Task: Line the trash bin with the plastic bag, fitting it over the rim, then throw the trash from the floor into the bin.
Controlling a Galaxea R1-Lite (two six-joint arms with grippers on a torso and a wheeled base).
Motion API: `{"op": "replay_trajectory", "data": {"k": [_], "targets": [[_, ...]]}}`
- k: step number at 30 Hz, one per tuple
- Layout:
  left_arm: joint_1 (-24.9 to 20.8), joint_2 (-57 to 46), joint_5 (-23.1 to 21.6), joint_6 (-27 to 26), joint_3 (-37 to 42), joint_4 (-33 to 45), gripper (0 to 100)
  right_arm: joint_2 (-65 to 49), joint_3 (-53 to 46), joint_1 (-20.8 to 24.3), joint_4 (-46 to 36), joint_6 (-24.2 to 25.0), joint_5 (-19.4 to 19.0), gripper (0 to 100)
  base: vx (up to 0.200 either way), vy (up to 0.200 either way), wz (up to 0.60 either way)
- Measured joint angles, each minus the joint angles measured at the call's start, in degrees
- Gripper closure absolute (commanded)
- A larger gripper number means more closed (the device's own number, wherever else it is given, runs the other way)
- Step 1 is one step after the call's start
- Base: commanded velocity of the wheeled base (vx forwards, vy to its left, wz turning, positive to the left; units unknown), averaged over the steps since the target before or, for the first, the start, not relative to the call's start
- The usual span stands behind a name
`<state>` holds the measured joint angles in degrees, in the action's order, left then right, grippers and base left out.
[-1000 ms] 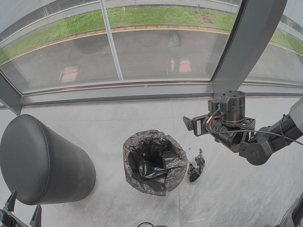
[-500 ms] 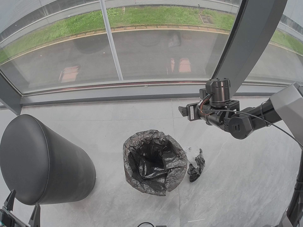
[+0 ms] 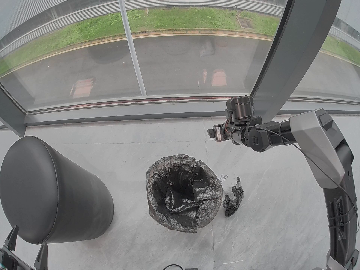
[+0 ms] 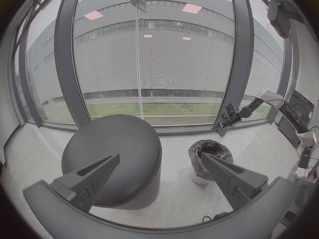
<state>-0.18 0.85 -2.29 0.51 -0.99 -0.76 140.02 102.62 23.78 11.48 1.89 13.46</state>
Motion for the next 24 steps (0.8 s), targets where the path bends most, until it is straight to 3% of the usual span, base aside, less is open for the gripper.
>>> {"op": "replay_trajectory", "data": {"k": [7,24], "targets": [[0.0,0.0,0.0,0.0,0.0,0.0,0,9.1,10.5,-1.7,-11.0,-2.2,0.5,0,0.0,0.0,0.0],[0.0,0.0,0.0,0.0,0.0,0.0,0,21.9,12.0,-3.2,-21.5,-3.2,0.9,0,0.0,0.0,0.0]]}}
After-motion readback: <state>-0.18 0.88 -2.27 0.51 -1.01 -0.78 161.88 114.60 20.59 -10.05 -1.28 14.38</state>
